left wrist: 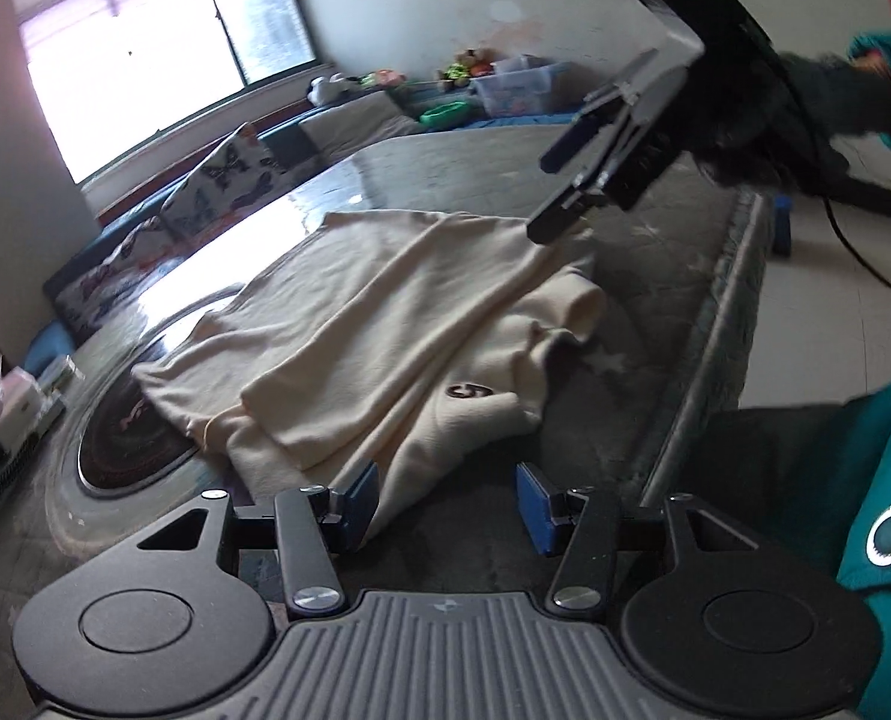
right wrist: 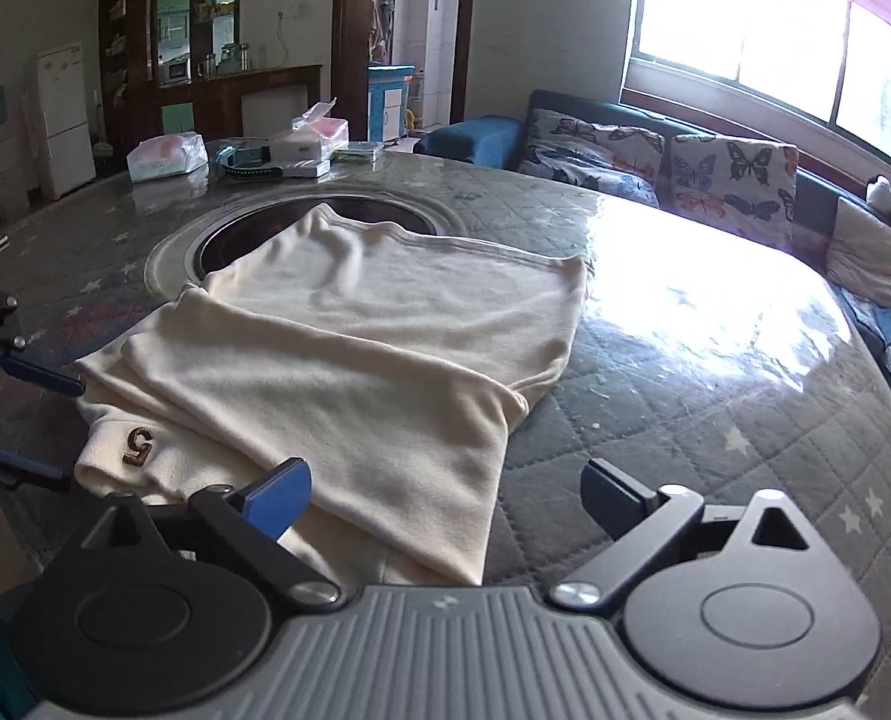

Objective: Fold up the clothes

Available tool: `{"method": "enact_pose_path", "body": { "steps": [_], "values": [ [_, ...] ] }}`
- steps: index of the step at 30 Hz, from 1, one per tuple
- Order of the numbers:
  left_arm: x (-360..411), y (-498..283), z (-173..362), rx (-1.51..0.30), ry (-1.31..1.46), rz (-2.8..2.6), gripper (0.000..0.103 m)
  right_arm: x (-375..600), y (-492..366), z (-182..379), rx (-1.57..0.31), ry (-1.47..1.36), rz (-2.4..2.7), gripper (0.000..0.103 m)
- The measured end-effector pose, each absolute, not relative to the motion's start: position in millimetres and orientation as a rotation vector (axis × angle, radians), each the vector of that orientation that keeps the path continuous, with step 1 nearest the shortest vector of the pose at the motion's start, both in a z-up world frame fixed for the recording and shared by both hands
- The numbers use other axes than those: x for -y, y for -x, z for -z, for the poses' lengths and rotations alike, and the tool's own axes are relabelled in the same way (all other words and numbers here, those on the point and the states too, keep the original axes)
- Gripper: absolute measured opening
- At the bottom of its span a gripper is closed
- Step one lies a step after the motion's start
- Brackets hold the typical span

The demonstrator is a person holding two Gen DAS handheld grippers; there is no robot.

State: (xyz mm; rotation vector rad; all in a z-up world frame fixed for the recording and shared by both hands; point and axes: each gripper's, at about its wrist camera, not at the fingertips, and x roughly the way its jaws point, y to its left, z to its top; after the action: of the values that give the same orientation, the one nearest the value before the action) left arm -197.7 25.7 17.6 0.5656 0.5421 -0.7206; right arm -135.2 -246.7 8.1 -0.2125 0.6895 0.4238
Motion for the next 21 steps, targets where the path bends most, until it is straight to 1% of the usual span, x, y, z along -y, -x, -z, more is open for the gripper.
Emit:
{"method": "enact_pose_path", "body": {
  "steps": [6,18,20,21],
  "values": [
    [-25,188,-15,-0.526,-0.577,0.748,0.054,244,144,-4,-0.703,0.275,-0.432,0.1],
    [-28,177,-14,-0.525,-0.611,0.76,0.053,231,174,-7,-0.647,0.479,-0.535,0.099],
    [-27,176,-13,-0.523,-0.621,0.758,0.049,228,176,-4,-0.644,0.511,-0.551,0.098],
    [-25,174,-12,-0.523,-0.616,0.764,0.04,226,176,-3,-0.644,0.526,-0.559,0.097]
  ]
}}
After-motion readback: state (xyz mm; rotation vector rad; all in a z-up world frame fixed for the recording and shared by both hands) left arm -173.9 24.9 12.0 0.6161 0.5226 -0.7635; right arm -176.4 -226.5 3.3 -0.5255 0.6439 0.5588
